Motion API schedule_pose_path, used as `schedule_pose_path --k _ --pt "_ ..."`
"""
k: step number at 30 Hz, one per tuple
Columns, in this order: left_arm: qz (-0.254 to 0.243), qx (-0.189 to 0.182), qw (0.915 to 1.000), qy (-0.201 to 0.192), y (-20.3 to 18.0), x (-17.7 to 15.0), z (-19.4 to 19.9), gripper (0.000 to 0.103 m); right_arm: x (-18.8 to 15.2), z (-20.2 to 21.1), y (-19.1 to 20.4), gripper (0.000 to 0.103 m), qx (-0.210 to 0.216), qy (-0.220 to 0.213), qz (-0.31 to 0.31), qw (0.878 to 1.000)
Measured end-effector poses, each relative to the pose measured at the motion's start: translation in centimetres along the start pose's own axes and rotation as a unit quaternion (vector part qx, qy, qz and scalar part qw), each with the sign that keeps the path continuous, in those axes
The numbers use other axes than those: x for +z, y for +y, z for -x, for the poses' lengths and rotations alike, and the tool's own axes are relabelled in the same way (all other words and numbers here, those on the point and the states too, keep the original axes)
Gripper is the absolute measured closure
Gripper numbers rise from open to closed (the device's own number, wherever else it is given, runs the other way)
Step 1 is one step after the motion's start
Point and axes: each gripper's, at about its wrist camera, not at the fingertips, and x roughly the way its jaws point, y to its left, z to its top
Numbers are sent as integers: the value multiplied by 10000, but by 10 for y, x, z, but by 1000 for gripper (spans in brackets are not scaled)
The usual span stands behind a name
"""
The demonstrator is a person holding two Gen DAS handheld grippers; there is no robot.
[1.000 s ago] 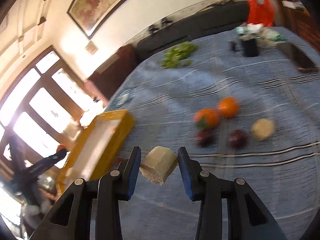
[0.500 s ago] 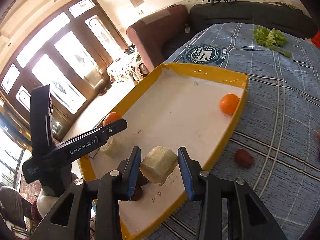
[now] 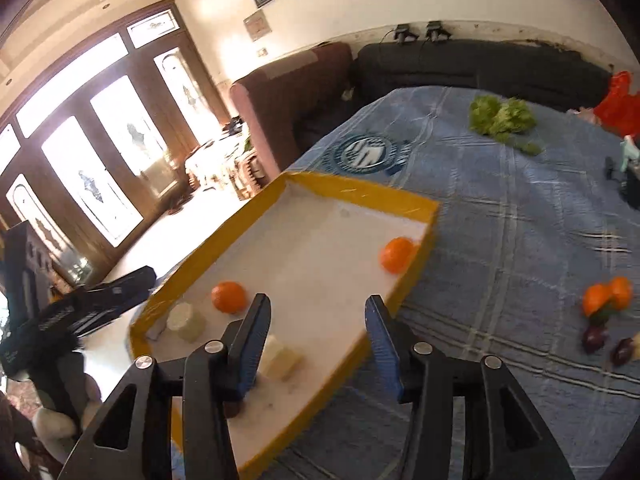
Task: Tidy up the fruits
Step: 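Carry the orange and cream cube into the tray and open both tools, then grasp the red date with the left tool while the right grasps a plum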
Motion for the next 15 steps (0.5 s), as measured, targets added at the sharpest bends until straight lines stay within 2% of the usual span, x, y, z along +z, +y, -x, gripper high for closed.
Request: schedule_pose_path --k 2,5,8,12,13,14,15 --pt "-4 -152 9999 -4 -8 -2 3 28 -4 2 -23 47 -433 77 -8 9990" --pt "-148 -292 9994 57 -21 -8 3 28 -17 -12 -42 47 -641 367 25 9973" --pt "-345 -309 9989 75 -35 -12 5 28 -30 -36 -46 47 -633 671 251 9954" --pt "-539 -333 9979 105 -50 -16 4 28 -36 -58 -42 47 -641 771 362 9943" --pt "-556 -346 9978 126 -54 -17 3 28 -35 -59 -40 55 -696 711 402 9942" --pt "-596 -376 9974 155 -59 -19 2 28 -34 -58 -40 74 -677 734 386 9943" --pt "-645 -399 9970 176 -63 -21 1 28 -33 -58 -41 74 -641 738 345 9946"
